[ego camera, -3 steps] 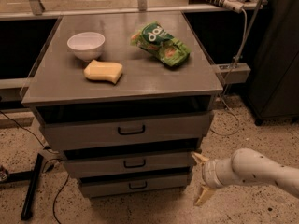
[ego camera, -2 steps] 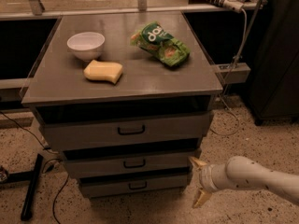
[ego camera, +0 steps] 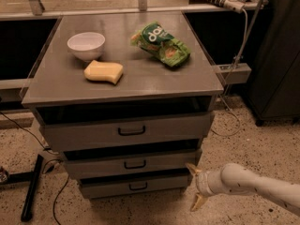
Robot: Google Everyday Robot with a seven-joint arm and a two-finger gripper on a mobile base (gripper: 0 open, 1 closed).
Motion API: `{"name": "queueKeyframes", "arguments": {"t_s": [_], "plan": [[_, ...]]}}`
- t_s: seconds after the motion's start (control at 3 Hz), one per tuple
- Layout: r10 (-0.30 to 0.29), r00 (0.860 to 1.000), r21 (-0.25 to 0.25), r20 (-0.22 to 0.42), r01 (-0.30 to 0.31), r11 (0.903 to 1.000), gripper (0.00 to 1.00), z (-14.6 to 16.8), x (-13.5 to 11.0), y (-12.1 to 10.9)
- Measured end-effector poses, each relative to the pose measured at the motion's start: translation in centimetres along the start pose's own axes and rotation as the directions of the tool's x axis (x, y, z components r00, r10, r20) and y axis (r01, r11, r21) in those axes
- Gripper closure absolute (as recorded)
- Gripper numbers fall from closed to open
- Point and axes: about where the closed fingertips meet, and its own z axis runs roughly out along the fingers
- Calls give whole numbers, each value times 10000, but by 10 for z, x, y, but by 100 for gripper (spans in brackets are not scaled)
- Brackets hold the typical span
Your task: Open bottom drawer
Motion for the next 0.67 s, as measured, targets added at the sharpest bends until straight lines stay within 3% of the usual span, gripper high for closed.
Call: {"name": "queueKeyframes", "arguments": {"t_s": [0.33,0.67], "plan": [[1020,9915,8,810,-1024,9947,0,27,20,-1],[1015,9915,5,809,-1019,9948,0,27,20,-1]]}}
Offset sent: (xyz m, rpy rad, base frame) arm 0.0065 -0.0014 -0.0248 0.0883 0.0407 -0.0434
